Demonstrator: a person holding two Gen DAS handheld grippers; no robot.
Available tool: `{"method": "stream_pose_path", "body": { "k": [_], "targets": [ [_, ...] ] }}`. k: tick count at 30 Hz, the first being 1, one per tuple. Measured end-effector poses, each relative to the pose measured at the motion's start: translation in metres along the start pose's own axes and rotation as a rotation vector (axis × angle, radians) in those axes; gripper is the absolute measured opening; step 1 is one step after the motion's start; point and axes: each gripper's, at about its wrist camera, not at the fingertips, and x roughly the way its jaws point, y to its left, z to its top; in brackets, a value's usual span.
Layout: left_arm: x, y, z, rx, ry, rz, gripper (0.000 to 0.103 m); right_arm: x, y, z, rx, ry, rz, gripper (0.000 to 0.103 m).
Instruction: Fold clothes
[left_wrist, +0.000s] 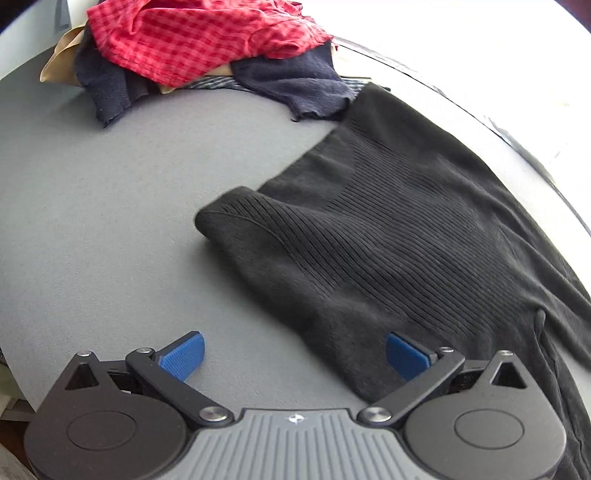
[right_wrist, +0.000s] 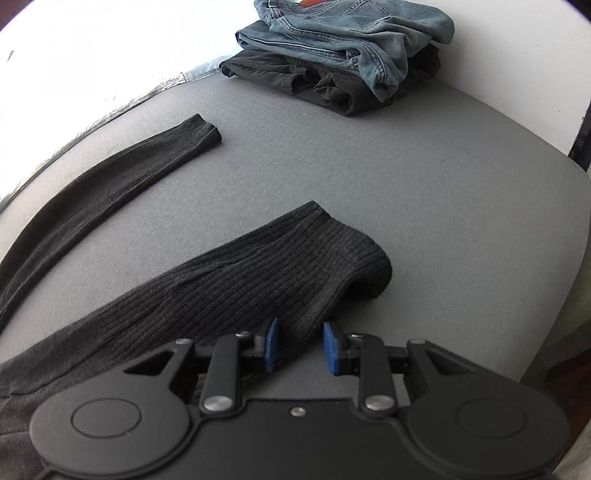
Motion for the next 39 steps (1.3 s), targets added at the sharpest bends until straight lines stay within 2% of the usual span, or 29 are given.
{"method": "stream_pose_path", "body": {
  "k": [2,5,7,8,9,10,11,12,16,23,26,28,31,39],
  "targets": [
    [0.004,0.006,0.008,0.004,-0.008,0.018,0.102,0.000,0.001,0.000,0.007,0.000,-0.005,0.029],
    [0.008,0.012,0.020,-0.030,-0.011,0.001,0.098,0.000,0.003,0.002,0.027,0.007,-0.017,0.028],
    [0.009,0.013,0.025,-0.044,-0.037,0.007,0.077,0.001,-0.004,0.006,0.095,0.026,-0.007,0.025],
    [0.009,0.014,0.028,-0.046,-0.047,0.011,0.070,0.001,-0.008,0.009,0.135,0.036,0.002,0.021],
    [0.009,0.014,0.030,-0.046,-0.058,0.007,0.052,0.002,-0.013,0.011,0.179,0.047,0.018,0.001],
    [0.009,0.015,0.032,-0.052,-0.064,-0.001,0.035,0.002,-0.020,0.012,0.238,0.055,0.056,0.002],
    [0.009,0.018,0.034,-0.062,-0.065,-0.013,0.025,0.000,-0.026,0.012,0.307,0.050,0.078,0.002],
    [0.008,0.020,0.036,-0.075,-0.071,-0.014,0.007,-0.003,-0.031,0.012,0.366,0.043,0.098,0.002],
    [-0.005,0.025,0.044,-0.121,-0.111,-0.051,0.005,-0.021,-0.034,0.017,0.421,-0.024,0.147,0.002],
    [-0.049,0.012,0.062,-0.098,-0.214,-0.105,0.004,-0.052,-0.036,0.041,0.463,-0.109,0.251,0.002],
    [-0.066,0.003,0.067,-0.070,-0.252,-0.106,0.004,-0.070,-0.035,0.049,0.467,-0.150,0.282,0.002],
    [-0.075,-0.002,0.068,-0.063,-0.266,-0.097,0.004,-0.080,-0.034,0.054,0.453,-0.171,0.283,0.002],
    [-0.078,-0.003,0.070,-0.131,-0.259,-0.122,0.004,-0.081,-0.032,0.059,0.430,-0.176,0.270,0.002],
    [-0.063,-0.028,0.091,-0.195,-0.286,-0.099,0.004,-0.048,-0.014,0.082,0.427,-0.144,0.230,0.002]
  ]
}}
